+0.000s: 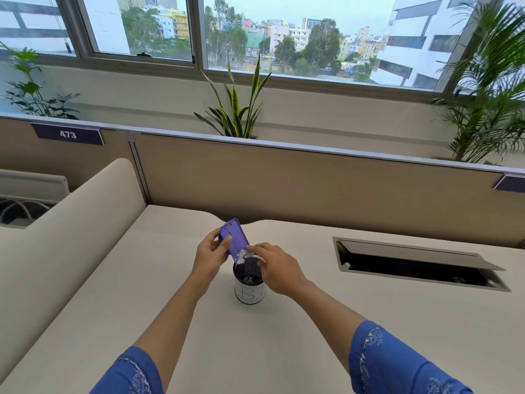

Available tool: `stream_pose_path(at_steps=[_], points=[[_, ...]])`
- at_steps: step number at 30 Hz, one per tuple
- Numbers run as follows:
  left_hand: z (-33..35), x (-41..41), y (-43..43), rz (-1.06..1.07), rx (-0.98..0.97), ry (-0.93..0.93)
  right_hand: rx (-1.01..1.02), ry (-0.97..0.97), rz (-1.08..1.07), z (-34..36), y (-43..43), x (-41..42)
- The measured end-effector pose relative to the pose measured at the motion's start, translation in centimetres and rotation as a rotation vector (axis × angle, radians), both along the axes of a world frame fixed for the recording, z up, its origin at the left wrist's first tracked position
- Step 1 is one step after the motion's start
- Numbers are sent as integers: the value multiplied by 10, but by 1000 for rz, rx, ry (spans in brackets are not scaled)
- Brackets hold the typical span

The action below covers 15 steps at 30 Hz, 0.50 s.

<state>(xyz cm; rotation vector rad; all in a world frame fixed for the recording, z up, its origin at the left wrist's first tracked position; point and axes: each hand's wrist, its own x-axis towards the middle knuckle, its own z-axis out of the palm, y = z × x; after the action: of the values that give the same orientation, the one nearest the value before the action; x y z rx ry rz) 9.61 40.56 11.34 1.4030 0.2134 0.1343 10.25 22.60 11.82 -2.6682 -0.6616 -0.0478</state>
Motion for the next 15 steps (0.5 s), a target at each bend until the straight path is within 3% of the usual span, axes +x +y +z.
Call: stream_pose_path(at_steps=[6,15], points=[[-3,1,0,6,66,-6,30,73,-10,-8,-2,-5],[-2,0,-2,-1,144,-33,43,-36,-37,-5,-3,-7]])
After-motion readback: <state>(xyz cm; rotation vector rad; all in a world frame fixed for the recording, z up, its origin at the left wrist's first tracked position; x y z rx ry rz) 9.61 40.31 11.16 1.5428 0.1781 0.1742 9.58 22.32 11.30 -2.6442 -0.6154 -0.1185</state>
